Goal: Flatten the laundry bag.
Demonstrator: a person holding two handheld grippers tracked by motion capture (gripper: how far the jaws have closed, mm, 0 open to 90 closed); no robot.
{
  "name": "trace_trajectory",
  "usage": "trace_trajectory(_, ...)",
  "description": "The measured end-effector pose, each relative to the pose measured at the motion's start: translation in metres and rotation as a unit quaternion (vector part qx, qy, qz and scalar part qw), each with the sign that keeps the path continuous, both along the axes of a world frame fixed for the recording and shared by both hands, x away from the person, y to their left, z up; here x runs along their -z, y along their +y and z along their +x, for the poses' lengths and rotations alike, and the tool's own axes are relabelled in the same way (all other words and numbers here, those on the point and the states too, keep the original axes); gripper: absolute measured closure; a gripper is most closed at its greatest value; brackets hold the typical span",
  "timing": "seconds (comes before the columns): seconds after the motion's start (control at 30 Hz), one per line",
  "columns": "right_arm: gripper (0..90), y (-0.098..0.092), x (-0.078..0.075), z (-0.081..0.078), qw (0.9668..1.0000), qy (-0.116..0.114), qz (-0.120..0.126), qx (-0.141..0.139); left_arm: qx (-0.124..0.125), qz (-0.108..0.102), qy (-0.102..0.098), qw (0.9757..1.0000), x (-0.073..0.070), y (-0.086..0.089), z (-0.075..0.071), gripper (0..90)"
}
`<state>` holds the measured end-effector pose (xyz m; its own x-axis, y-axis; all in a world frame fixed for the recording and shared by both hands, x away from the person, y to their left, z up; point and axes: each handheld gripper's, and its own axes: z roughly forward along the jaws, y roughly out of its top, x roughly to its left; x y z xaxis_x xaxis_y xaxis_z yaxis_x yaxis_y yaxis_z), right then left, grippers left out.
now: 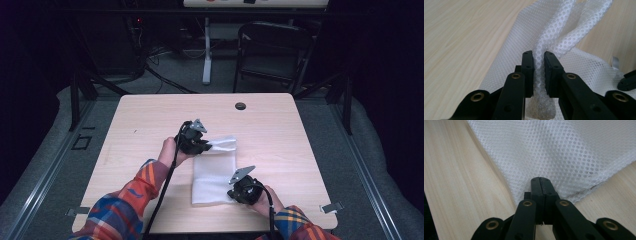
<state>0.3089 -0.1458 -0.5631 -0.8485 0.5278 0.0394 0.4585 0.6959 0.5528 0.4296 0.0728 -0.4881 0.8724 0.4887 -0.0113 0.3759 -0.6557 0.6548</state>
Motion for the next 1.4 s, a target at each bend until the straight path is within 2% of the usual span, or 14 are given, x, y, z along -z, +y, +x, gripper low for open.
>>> trace_trajectory(0.77,90.0,0.000,0.000,0.000,1.0000,0.000,0.001,0.000,-0.030,0.009,-0.013,0.9994,-0.011,-0.006,0.036,79.8)
trace_trajectory(1.3,90.0,-0.001,0.000,0.001,1.0000,-0.004,-0.005,-0.003,-0.058,0.025,-0.019,0.9978,-0.013,-0.013,0.063,79.4)
trace_trajectory(1.4,90.0,0.000,0.000,0.001,1.0000,-0.004,-0.003,-0.002,-0.061,0.035,-0.028,0.9972,-0.013,-0.014,0.067,79.4)
